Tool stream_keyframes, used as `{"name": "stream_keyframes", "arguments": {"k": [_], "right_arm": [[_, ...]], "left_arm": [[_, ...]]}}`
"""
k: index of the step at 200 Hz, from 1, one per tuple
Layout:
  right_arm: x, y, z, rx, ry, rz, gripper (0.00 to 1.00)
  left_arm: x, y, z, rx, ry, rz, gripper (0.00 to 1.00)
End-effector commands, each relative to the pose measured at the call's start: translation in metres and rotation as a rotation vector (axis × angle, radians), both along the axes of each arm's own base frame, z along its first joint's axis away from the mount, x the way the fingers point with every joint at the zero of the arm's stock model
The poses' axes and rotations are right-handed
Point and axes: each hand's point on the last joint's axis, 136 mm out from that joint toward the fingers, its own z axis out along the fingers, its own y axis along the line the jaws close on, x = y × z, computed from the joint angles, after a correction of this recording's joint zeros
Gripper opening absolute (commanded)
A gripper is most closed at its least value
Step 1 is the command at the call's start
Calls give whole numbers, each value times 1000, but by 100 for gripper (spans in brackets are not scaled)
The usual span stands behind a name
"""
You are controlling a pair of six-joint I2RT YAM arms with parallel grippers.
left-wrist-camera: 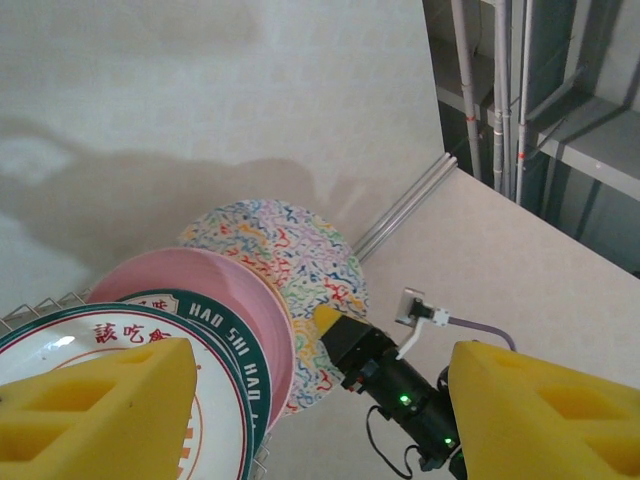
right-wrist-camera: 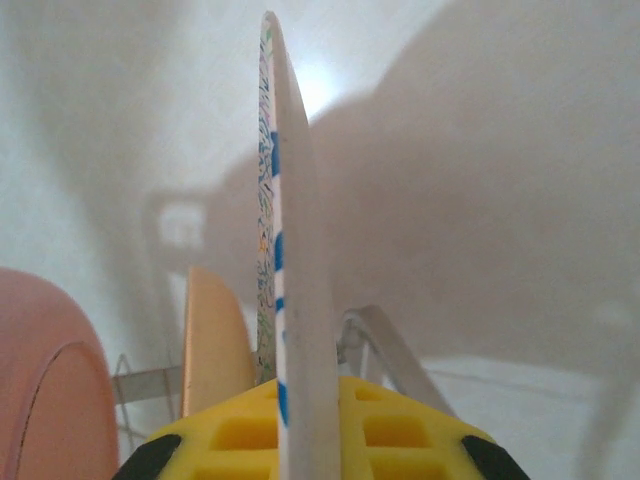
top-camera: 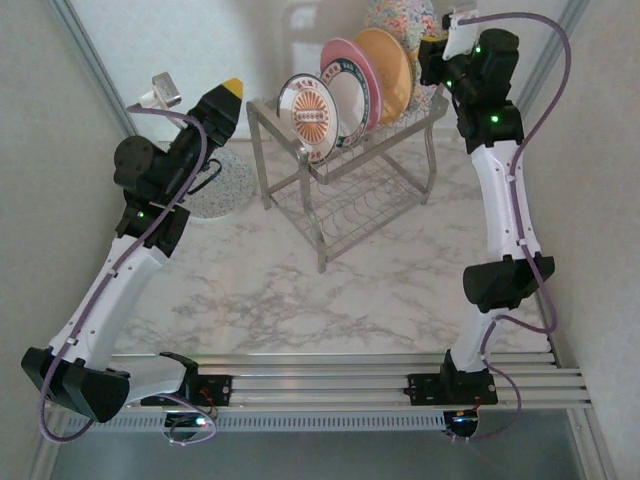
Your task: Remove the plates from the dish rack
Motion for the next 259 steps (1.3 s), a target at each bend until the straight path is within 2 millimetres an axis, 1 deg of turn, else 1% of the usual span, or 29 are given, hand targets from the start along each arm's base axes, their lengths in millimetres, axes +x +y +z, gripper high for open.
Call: {"name": "stream_keyframes", "arguments": {"k": [1,33,64,91,108,121,155,159,189,219,259], "right_arm": [[-36,-25,74,8,-229,-106,0],[-51,-37,91,22,-288,-167,0],[-72,-52,114,67,-360,-233,0],[-92,-68,131,139,-407,-296,0],[-107,-71,140,212,-425,-284,0],[-115,-73,141,290,-427,-262,0],[-138,-72,143,504,-405,-169,0],[-144,-73,146,532,-411,-157,0],[-159,-72,146,671,-372,-88,0],[-167,-61,142,757,-289,5,0],[-173,-34,130,833,-165,155,0]], "left_arm": [[-11,-5,17,-18,-62,-36,67],[-9,-7,18,-24,-63,-44,67],[-9,-11,18,-21,-61,-58,67],[-9,-16,17,-24,-61,-74,67],[-8,-22,17,-24,-59,-92,67],[-8,-28,17,-19,-63,-110,67],[-6,-48,14,-6,-61,-158,67],[-6,-51,14,-3,-61,-165,67],[-3,-71,12,12,-59,-215,67],[-2,-91,13,27,-61,-269,67],[6,-112,13,17,-33,-335,67]]}}
